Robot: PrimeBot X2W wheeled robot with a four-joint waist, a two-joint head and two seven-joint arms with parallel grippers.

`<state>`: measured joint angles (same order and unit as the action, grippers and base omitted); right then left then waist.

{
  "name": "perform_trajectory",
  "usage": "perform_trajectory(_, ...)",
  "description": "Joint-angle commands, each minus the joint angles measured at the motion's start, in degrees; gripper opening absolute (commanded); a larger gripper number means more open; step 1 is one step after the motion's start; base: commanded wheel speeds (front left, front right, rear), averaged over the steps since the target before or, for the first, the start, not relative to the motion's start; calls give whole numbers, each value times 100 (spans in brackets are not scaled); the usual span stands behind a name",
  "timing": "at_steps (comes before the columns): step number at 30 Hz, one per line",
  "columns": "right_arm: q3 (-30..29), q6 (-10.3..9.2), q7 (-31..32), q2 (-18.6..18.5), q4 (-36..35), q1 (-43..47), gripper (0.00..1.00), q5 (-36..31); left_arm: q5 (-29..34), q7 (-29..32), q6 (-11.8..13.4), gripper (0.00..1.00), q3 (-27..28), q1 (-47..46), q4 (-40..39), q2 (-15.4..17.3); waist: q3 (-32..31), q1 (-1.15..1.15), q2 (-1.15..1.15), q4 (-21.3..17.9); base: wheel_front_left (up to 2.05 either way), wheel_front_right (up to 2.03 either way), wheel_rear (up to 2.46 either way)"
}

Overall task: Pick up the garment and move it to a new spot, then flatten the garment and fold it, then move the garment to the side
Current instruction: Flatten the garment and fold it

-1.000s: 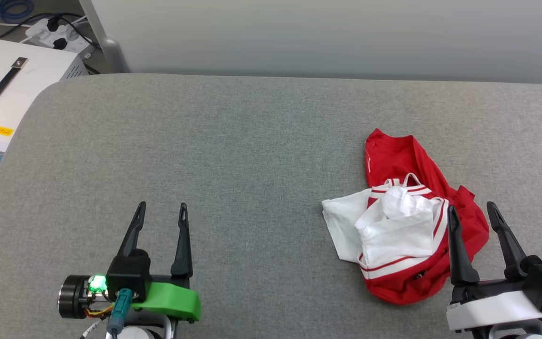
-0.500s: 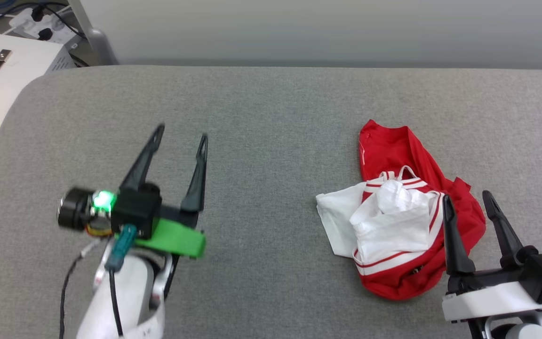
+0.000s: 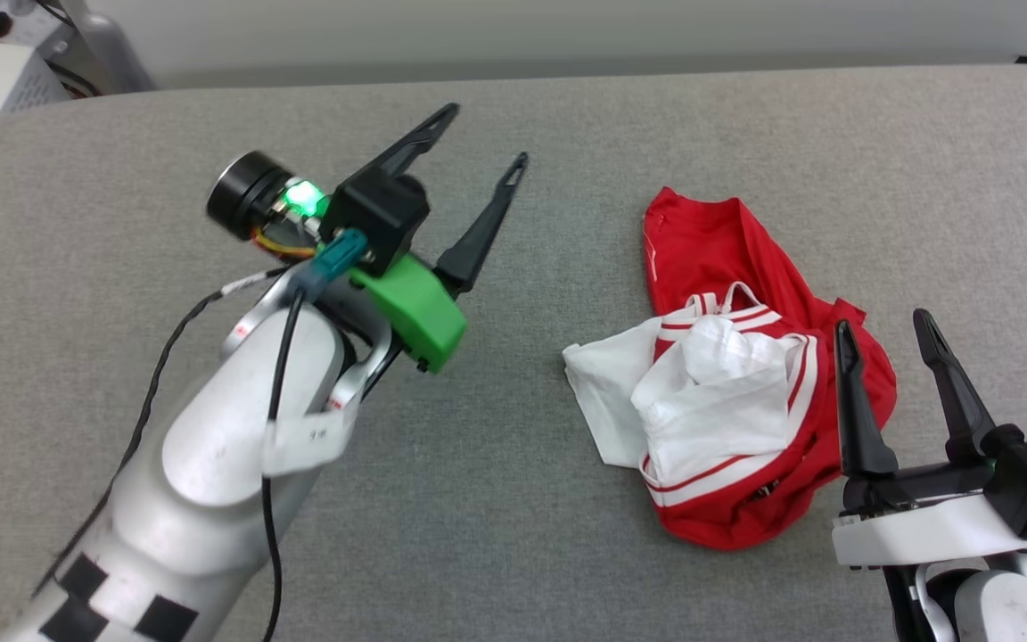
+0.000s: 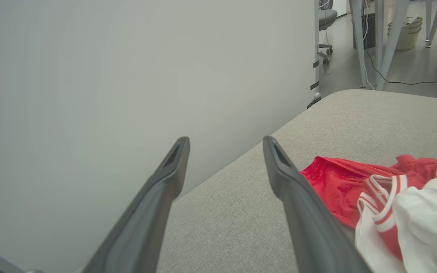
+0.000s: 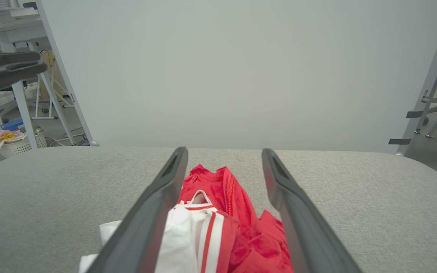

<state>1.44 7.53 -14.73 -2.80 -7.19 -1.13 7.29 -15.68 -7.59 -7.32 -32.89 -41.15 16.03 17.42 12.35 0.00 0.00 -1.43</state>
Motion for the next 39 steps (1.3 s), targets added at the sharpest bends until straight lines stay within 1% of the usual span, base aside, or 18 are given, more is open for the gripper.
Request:
perform_trajectory(1,3,-4,-27,-8,-29,-130,100,-33,-317,192,-14,100,-283,-300,7,123,165,0,0,-125,0,0,0)
perform_trajectory(3,7,-4,-27,-8,-32,-185,100,-20,-772,646,-15,100,-842,-626,2,299,238,0,0,-184,0,0,0)
perform_trajectory(7,29,-4,-27,-8,-35,-278,100,21,-1644,1500,-15,100,-1747,-1185,-71,571,364,0,0,-309,0,0,0)
perform_trajectory(9,35,-4,-27,-8,-41,-325,100,53,-2149,2081,-16,100,-2237,-1467,-106,686,440,0,0,-381,0,0,0)
perform_trajectory(12,55,-4,-27,-8,-47,-384,100,94,-2716,2800,-16,100,-2835,-1803,-151,806,552,0,0,-483,0,0,0)
perform_trajectory(16,79,-4,-27,-8,-56,-466,100,149,-3274,3441,-16,100,-3581,-2183,-165,872,711,0,0,-612,0,0,0)
perform_trajectory(17,96,-4,-27,-8,-62,-516,100,177,-3404,3695,-16,100,-3837,-2326,-112,885,804,0,0,-681,0,0,0)
perform_trajectory(19,105,-4,-27,-8,-64,-581,100,212,-3457,3993,-16,100,-3984,-2392,-54,853,908,0,0,-752,0,0,0)
perform_trajectory(22,157,-4,-27,-8,-63,-680,100,256,-3344,4385,-16,100,-4038,-2319,-57,801,1056,0,0,-874,0,0,0)
perform_trajectory(26,194,-4,-27,-8,-68,-795,100,333,-3090,4869,-16,100,-4044,-1984,-196,725,1224,0,0,-1038,0,0,0)
perform_trajectory(29,219,-4,-27,-8,-54,-840,100,365,-2704,5419,-16,100,-4045,-1683,-430,776,1307,0,0,-1136,0,0,0)
perform_trajectory(31,211,-4,-27,-8,-50,-856,100,381,-2585,5559,-16,100,-4045,-1519,-529,841,1345,0,0,-1175,0,0,0)
perform_trajectory(35,186,-4,-27,-8,-42,-874,100,396,-2391,5511,-16,100,-4046,-1375,-572,907,1386,0,0,-1192,0,0,0)
perform_trajectory(37,182,-4,-27,-8,-31,-879,100,380,-2271,5449,-16,0,-4046,-1336,-590,928,1383,0,0,-1169,0,0,0)
perform_trajectory(39,177,-4,-27,-8,-18,-887,100,357,-2183,5262,-16,0,-4046,-1361,-586,940,1349,0,0,-1119,0,0,0)
